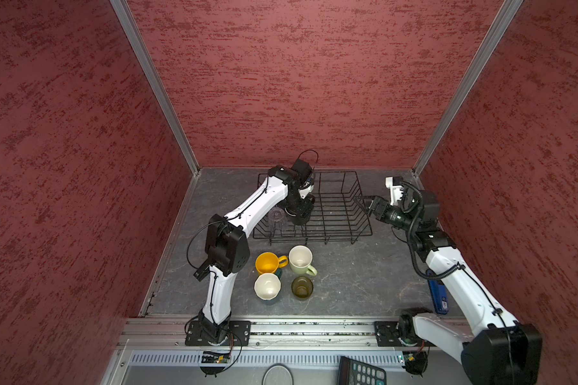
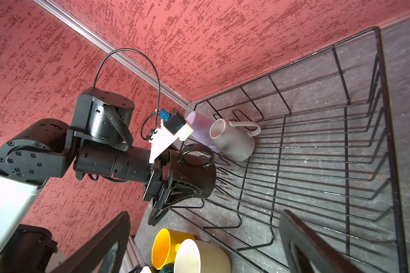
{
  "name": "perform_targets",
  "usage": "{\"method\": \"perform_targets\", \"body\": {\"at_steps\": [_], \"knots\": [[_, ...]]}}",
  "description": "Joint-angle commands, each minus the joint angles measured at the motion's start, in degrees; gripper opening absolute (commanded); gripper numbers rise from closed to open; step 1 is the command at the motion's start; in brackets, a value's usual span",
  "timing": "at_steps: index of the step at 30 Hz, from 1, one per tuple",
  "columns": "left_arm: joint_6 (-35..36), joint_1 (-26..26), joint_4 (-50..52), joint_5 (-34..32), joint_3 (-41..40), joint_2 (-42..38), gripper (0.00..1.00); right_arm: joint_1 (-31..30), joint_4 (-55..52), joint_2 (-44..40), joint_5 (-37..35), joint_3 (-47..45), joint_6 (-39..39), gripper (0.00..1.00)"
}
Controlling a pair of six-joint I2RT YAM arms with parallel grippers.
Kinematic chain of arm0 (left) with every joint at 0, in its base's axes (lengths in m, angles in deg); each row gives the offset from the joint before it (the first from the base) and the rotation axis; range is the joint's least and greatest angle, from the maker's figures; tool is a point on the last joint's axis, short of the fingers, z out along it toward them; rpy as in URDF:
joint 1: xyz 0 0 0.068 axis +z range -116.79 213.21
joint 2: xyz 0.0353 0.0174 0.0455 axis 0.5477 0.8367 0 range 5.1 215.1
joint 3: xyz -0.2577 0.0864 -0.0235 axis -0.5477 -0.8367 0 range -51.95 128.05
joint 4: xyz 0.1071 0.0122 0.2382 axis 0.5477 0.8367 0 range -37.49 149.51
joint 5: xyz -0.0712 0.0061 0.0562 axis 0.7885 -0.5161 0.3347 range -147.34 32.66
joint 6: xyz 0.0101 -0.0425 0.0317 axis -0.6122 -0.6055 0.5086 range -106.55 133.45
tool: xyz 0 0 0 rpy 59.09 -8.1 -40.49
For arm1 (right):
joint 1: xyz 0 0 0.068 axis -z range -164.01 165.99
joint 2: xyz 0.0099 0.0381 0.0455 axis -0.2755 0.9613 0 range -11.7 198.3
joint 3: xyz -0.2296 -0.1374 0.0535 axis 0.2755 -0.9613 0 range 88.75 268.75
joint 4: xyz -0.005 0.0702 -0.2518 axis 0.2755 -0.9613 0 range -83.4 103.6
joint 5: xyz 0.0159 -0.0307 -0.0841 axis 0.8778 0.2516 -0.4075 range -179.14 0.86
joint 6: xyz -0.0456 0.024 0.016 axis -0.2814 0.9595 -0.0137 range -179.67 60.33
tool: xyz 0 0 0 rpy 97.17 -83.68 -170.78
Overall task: Load cups into a dish rack
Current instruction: Place the cup upside down at the dish rack.
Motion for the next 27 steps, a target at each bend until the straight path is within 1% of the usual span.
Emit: {"method": "perform_targets", "body": {"at_steps": [1,4,11,24,27], "knots": [[-0.9,-0.7,1.4,-0.7,3.2,1.4,0.00,0.3,0.8,-1.0,-0.3,-0.4,0.5,0.99],[-0.9,-0.9,2.4,-1.6,3.8,2.5,0.00,0.3,1.1,-1.0,-0.1,-0.5,0.5,0.99],[-0.7,-0.9,2.8,-1.4,3.5,3.3,0.00,0.3,1.8,-0.7,0.1,-0.9,1.1,0.99],[-1.0,-0.2,2.7,1.7,2.8,5.1,0.00,0.4,2.2,-0.7,0.2,-1.2,1.6,0.99],[-1.1,0.0,3.0,1.4,2.8,5.5,0.03,0.3,2.4,-0.5,0.4,-1.4,1.6,0.99]]}}
